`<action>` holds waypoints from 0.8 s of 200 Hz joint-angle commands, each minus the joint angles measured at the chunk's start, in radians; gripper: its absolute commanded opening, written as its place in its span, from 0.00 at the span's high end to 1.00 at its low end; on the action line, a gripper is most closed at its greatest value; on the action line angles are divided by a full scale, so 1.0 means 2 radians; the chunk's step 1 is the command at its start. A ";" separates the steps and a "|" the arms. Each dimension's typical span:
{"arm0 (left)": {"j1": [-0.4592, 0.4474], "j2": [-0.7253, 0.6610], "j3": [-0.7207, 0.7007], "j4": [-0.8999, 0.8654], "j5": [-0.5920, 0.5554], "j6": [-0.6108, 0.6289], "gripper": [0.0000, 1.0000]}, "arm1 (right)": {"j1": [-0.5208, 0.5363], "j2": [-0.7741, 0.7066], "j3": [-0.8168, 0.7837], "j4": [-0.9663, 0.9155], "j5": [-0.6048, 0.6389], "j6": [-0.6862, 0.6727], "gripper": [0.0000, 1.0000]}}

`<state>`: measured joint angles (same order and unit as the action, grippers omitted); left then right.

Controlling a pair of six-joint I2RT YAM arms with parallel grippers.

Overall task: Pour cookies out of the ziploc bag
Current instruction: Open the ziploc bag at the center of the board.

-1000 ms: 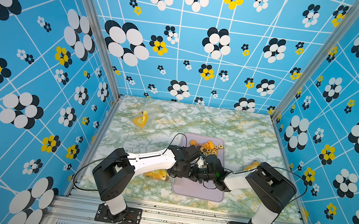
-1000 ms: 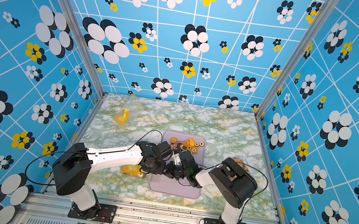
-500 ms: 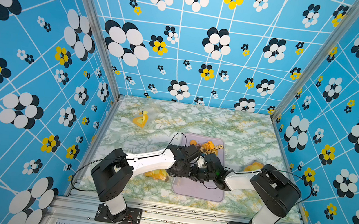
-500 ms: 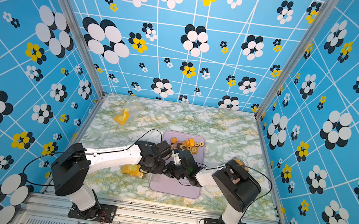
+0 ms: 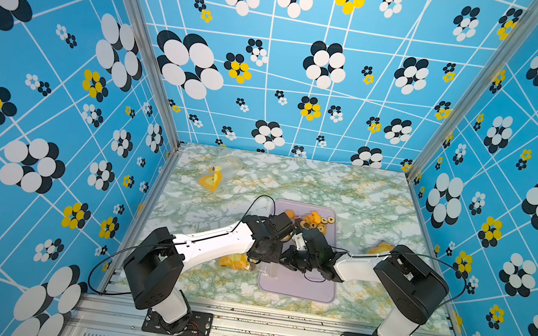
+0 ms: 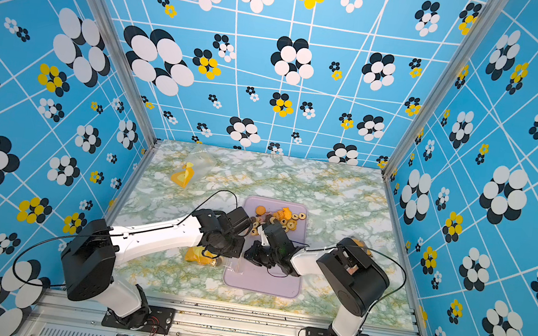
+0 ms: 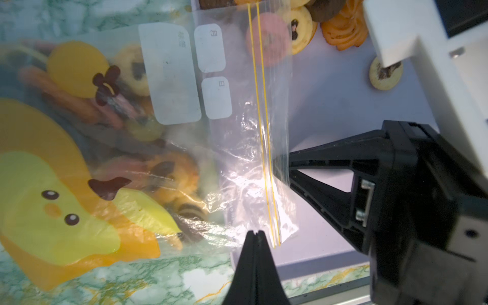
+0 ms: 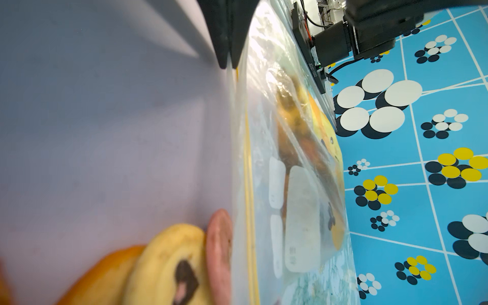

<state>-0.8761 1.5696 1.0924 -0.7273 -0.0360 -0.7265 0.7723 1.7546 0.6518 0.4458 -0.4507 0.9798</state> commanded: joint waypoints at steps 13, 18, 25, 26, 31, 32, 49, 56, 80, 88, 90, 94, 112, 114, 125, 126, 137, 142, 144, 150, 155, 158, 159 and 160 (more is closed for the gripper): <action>0.005 -0.002 -0.008 0.010 0.015 -0.004 0.95 | 0.000 -0.009 -0.018 0.053 -0.014 0.006 1.00; 0.004 -0.001 -0.009 0.013 0.018 -0.005 0.92 | 0.000 -0.009 -0.022 0.066 -0.019 0.012 1.00; 0.004 -0.002 -0.011 0.019 0.021 -0.004 0.88 | 0.000 -0.008 -0.026 0.079 -0.024 0.018 1.00; 0.004 -0.003 -0.012 0.020 0.021 -0.004 0.87 | 0.000 -0.008 -0.026 0.080 -0.024 0.018 1.00; 0.004 -0.003 -0.013 0.024 0.024 -0.004 0.85 | 0.000 -0.008 -0.028 0.086 -0.026 0.021 1.00; 0.004 -0.003 -0.013 0.025 0.025 -0.004 0.84 | 0.000 -0.008 -0.029 0.087 -0.026 0.021 1.00; 0.004 -0.007 -0.021 0.037 0.034 -0.003 0.77 | 0.000 -0.005 -0.034 0.107 -0.036 0.028 1.00; 0.004 -0.009 -0.023 0.039 0.036 -0.003 0.76 | 0.000 -0.004 -0.036 0.122 -0.044 0.032 1.00; 0.002 -0.019 -0.033 0.044 0.033 -0.006 0.75 | 0.000 0.006 -0.044 0.195 -0.069 0.061 1.00; 0.002 -0.023 -0.036 0.045 0.031 -0.006 0.75 | 0.000 0.011 -0.044 0.212 -0.075 0.069 1.00; 0.002 -0.024 -0.036 0.045 0.030 -0.006 0.74 | 0.001 0.013 -0.045 0.215 -0.076 0.071 1.00; 0.002 -0.026 -0.037 0.046 0.030 -0.006 0.74 | 0.000 0.015 -0.044 0.221 -0.080 0.074 1.00; 0.002 -0.033 -0.041 0.051 0.029 -0.006 0.74 | 0.000 0.028 -0.044 0.246 -0.089 0.084 1.00; 0.002 -0.034 -0.042 0.052 0.029 -0.006 0.74 | 0.000 0.029 -0.044 0.249 -0.090 0.086 1.00; 0.002 -0.039 -0.043 0.056 0.029 -0.006 0.74 | 0.000 0.039 -0.046 0.269 -0.093 0.097 1.00; 0.002 -0.039 -0.044 0.057 0.029 -0.006 0.74 | 0.000 0.039 -0.045 0.270 -0.093 0.097 1.00; 0.002 -0.042 -0.046 0.059 0.030 -0.006 0.73 | 0.000 0.048 -0.046 0.289 -0.096 0.108 1.00; 0.002 -0.042 -0.047 0.060 0.031 -0.006 0.73 | 0.000 0.051 -0.047 0.296 -0.097 0.112 1.00; 0.002 -0.042 -0.047 0.060 0.031 -0.006 0.73 | 0.000 0.052 -0.047 0.299 -0.096 0.114 1.00; 0.002 -0.041 -0.047 0.059 0.032 -0.006 0.73 | 0.000 0.055 -0.048 0.305 -0.096 0.117 1.00; 0.002 -0.040 -0.047 0.057 0.033 -0.006 0.73 | 0.000 0.056 -0.048 0.306 -0.095 0.118 1.00; 0.002 -0.039 -0.047 0.056 0.034 -0.006 0.73 | 0.000 0.056 -0.048 0.307 -0.095 0.118 1.00; 0.002 -0.039 -0.047 0.056 0.034 -0.006 0.73 | 0.000 0.056 -0.048 0.306 -0.095 0.118 1.00; 0.002 -0.038 -0.047 0.056 0.034 -0.006 0.73 | 0.000 0.056 -0.048 0.307 -0.094 0.118 1.00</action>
<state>-0.8764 1.5063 1.0088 -0.6308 0.0196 -0.7338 0.7712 1.8465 0.5686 0.9539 -0.6086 1.1702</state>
